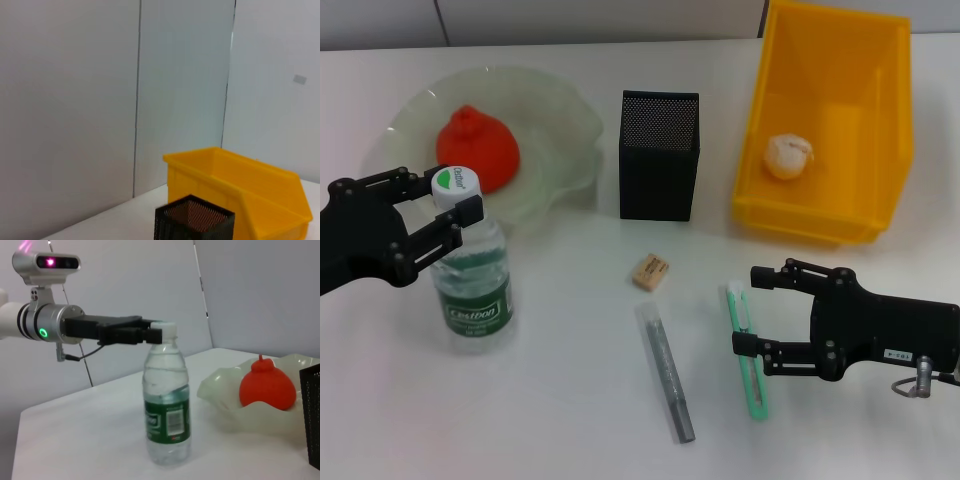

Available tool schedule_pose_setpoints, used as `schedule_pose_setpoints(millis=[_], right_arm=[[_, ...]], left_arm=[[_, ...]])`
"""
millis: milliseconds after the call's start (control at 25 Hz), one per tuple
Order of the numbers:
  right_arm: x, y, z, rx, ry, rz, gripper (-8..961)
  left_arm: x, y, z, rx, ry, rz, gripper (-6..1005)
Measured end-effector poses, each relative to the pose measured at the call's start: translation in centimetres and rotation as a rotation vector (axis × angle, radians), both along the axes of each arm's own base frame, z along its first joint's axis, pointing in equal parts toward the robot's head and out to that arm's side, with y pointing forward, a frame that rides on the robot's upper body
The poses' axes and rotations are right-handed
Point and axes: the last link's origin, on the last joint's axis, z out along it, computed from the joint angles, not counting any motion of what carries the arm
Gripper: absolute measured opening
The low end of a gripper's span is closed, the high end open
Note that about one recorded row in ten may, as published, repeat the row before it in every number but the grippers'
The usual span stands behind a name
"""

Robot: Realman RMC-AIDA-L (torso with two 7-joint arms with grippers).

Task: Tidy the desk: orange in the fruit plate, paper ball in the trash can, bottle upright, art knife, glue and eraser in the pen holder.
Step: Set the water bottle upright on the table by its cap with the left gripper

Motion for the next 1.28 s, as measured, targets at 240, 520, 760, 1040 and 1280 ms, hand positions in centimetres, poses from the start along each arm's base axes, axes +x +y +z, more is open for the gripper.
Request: schedule_pose_setpoints(millis=[240,520,760,1040,1280], right_arm=[[0.0,0.0,-0.1,-0.005,-0.004,0.0,852],[0.0,-0.1,-0.1,-0.007,-0.004,-0.001,851],[0.1,-0.1,-0.1,-0.008,-0.004,-0.002,851],[0.1,-0.1,-0.1,-0.008,-0.004,-0.002,850],[0.0,0.0,0.0,-0.006,-0.005,0.001,850]], left_arm=[[0.1,0.0,0.2,0.013,-0.008,-0.014,443],[0.0,0.2,0.6,0.029,-0.009,-0.025,444],[-0.8,0.4,0.6,0.075,-0.048,-0.027,443],[-1.5,0.4,0.6,0.093,-0.073,-0.021,444],[-2.2,0.2,0.0,0.103,-0.058,-0.038,444]])
